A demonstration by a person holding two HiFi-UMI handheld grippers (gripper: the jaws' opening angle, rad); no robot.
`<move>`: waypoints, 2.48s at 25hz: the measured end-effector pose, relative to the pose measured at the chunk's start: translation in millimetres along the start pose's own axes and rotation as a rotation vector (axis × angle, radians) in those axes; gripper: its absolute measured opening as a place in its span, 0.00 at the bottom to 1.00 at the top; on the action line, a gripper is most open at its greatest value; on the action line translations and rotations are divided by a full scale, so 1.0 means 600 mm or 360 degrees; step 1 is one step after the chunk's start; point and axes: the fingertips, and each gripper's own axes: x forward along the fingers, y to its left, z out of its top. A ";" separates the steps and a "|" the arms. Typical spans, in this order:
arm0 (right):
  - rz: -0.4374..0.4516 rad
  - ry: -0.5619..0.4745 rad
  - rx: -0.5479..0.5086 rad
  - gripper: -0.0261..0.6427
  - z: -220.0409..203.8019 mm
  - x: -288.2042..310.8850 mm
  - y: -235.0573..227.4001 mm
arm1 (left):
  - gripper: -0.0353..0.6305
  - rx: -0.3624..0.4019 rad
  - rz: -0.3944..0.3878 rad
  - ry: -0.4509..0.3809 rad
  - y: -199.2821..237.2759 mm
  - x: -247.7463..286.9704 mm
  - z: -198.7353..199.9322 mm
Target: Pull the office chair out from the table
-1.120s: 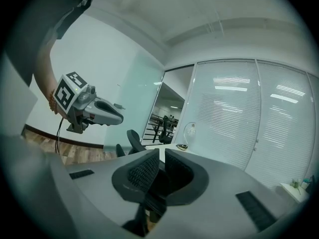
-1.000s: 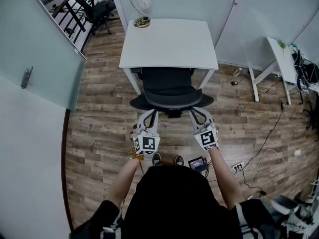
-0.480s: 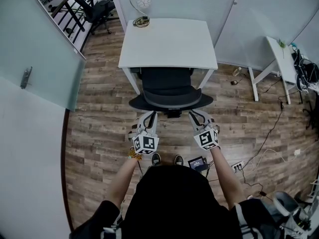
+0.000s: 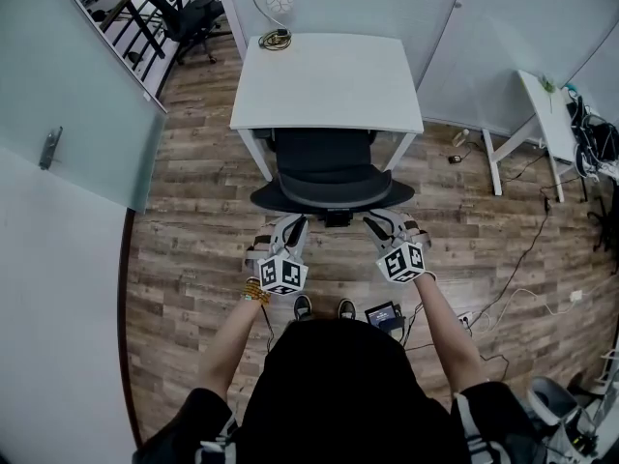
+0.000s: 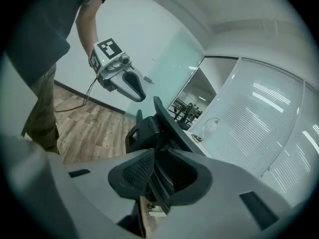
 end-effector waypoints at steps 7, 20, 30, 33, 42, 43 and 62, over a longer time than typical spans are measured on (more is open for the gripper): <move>0.0110 0.0069 -0.0187 0.16 -0.018 0.015 0.017 | 0.13 0.0153 -0.0102 0.0095 -0.015 0.010 -0.035; 0.0239 0.0216 -0.0368 0.20 -0.057 0.047 0.037 | 0.21 0.0339 -0.0235 0.0253 -0.030 0.034 -0.086; 0.0264 0.0284 -0.0405 0.22 -0.071 0.069 0.041 | 0.21 0.0446 -0.0282 0.0299 -0.040 0.056 -0.100; 0.0268 0.0318 -0.0474 0.22 -0.077 0.074 0.043 | 0.22 0.0508 -0.0292 0.0346 -0.042 0.064 -0.110; 0.0276 0.0421 -0.0662 0.24 -0.091 0.092 0.054 | 0.22 0.0664 -0.0300 0.0453 -0.041 0.088 -0.134; 0.0273 0.0435 -0.0674 0.24 -0.093 0.095 0.054 | 0.22 0.0666 -0.0304 0.0466 -0.041 0.091 -0.139; 0.0314 0.0604 -0.0798 0.24 -0.128 0.133 0.070 | 0.24 0.0719 -0.0367 0.0547 -0.048 0.113 -0.164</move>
